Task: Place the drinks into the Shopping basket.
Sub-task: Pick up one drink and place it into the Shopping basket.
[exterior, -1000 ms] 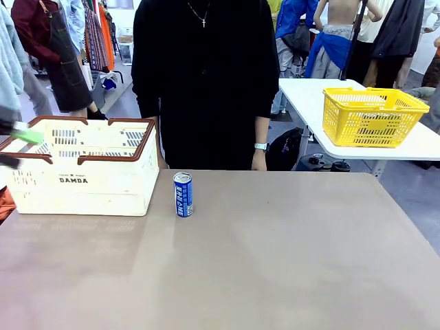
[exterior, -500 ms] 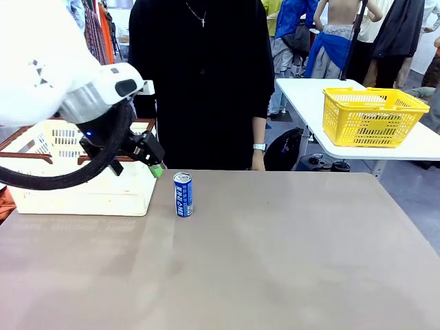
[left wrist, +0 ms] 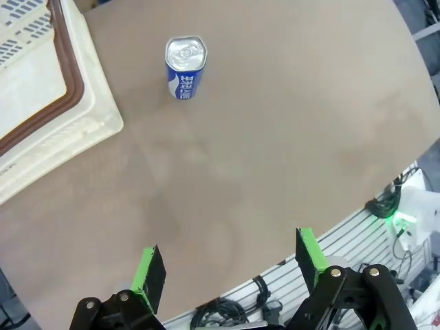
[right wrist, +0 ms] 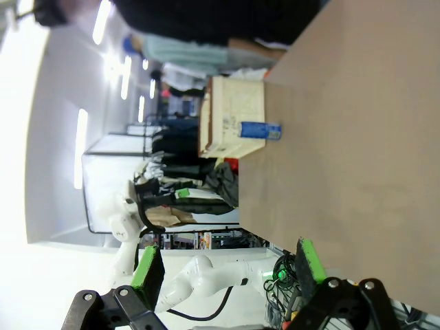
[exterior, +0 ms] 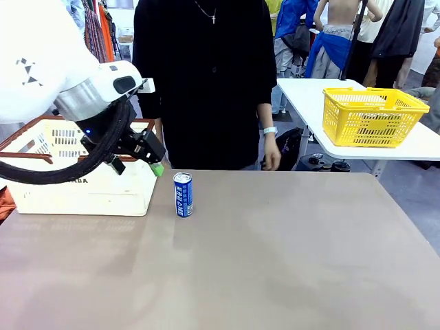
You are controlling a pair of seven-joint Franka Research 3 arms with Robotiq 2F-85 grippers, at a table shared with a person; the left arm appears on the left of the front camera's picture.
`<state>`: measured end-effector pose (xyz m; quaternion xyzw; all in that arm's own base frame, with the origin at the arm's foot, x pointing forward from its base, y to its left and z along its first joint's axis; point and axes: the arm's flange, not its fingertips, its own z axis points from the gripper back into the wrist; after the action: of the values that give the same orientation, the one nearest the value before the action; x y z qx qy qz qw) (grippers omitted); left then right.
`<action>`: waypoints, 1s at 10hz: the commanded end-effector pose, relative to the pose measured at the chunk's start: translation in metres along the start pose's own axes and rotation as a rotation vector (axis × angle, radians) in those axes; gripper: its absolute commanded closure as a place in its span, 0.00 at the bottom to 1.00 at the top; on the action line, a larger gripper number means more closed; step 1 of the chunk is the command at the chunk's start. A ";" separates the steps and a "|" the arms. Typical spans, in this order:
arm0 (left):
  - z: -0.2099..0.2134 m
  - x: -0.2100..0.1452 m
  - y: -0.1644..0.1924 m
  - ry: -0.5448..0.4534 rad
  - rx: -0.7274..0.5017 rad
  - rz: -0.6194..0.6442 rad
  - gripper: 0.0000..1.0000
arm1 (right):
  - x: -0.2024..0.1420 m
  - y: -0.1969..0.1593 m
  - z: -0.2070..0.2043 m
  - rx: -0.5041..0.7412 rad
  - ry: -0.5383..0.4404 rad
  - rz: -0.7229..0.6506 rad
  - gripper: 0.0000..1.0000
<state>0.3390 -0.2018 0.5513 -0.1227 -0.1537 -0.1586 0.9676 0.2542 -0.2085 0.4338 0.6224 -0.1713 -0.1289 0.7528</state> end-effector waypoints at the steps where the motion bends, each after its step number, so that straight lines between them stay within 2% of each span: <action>1: -0.025 0.051 -0.017 0.013 0.050 0.009 0.00 | 0.002 0.002 0.001 0.012 -0.004 0.025 0.00; 2: -0.039 0.078 -0.025 -0.023 0.107 -0.001 0.00 | 0.002 0.002 0.001 0.012 -0.004 0.025 0.00; 3: -0.056 0.099 -0.033 0.033 0.124 0.000 0.00 | 0.002 0.002 0.001 0.012 -0.004 0.025 0.00; 5: -0.085 0.127 -0.036 0.088 0.150 0.085 0.00 | 0.002 0.002 0.001 0.012 -0.004 0.025 0.00; 6: -0.100 0.140 -0.034 0.042 0.156 0.158 0.00 | 0.002 0.002 0.001 0.012 -0.004 0.025 0.00; 7: -0.118 0.152 -0.032 0.030 0.151 0.209 0.00 | 0.002 0.002 0.001 0.012 -0.004 0.025 0.00; 8: -0.133 0.160 -0.028 0.046 0.128 0.208 0.00 | 0.002 0.002 0.001 0.012 -0.004 0.025 0.00; 10: -0.162 0.168 -0.011 0.114 0.154 0.228 0.00 | 0.002 0.002 0.001 0.012 -0.004 0.025 0.00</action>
<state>0.5203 -0.3010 0.4609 -0.0722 -0.0990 -0.0523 0.9911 0.2541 -0.2085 0.4338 0.6224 -0.1713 -0.1289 0.7528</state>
